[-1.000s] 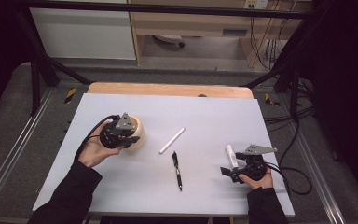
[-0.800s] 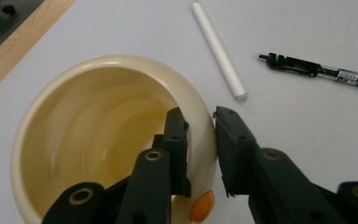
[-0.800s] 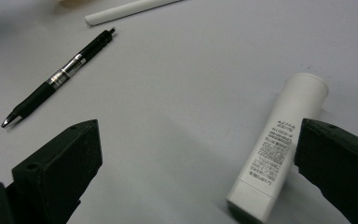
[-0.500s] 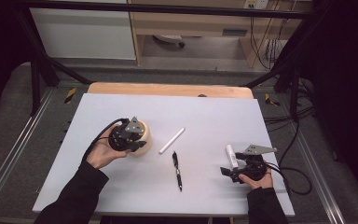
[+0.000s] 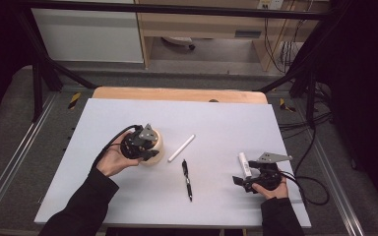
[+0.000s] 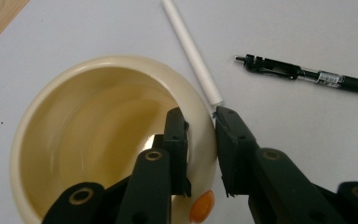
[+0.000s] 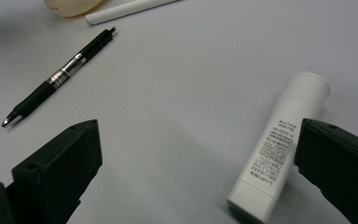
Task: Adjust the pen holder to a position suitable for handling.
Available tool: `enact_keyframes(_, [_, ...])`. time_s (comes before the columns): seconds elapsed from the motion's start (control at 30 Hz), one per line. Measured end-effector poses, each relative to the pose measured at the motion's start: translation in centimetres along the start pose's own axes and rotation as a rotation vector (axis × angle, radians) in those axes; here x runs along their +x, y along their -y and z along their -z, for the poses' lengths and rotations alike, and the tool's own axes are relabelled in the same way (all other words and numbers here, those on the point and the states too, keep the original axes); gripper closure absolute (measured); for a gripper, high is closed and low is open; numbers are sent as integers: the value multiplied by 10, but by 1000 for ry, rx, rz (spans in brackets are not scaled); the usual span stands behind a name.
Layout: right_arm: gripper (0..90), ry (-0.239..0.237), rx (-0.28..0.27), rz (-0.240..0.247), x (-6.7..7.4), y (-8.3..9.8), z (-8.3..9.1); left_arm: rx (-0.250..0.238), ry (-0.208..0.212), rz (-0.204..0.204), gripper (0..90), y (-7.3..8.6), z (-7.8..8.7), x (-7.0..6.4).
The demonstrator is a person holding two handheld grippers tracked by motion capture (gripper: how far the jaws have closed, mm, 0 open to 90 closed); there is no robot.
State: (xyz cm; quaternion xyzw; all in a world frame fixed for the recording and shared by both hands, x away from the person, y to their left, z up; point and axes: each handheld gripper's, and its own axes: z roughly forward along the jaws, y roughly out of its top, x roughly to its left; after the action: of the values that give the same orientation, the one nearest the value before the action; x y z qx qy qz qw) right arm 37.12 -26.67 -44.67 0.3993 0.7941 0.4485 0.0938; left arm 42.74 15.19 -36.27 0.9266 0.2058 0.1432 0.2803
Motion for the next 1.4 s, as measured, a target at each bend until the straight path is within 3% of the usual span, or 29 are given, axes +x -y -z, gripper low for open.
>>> enact_keyframes(0.33, [13, -1, 0, -1, 0, 0, 0, -26, -4, 39, 729, -1, -3, 7])
enact_keyframes(0.6, [13, 0, 3, 0, 0, 0, -1, -37, 12, 45, 718, -1, -6, 11])
enact_keyframes(0.73, [13, 1, 5, -4, 0, 0, -1, -39, -1, 46, 683, -1, -6, 11])
enact_keyframes(1.0, [12, 0, 1, 0, 0, 0, 0, -56, -16, 89, 512, 2, 4, 11])
enact_keyframes(1.2, [12, 1, 1, 0, 0, 0, 0, -71, -51, 137, 299, 6, 15, 10])
enact_keyframes(1.4, [11, 2, 0, -2, 0, 0, 0, -88, -76, 189, 210, 13, 26, 8])
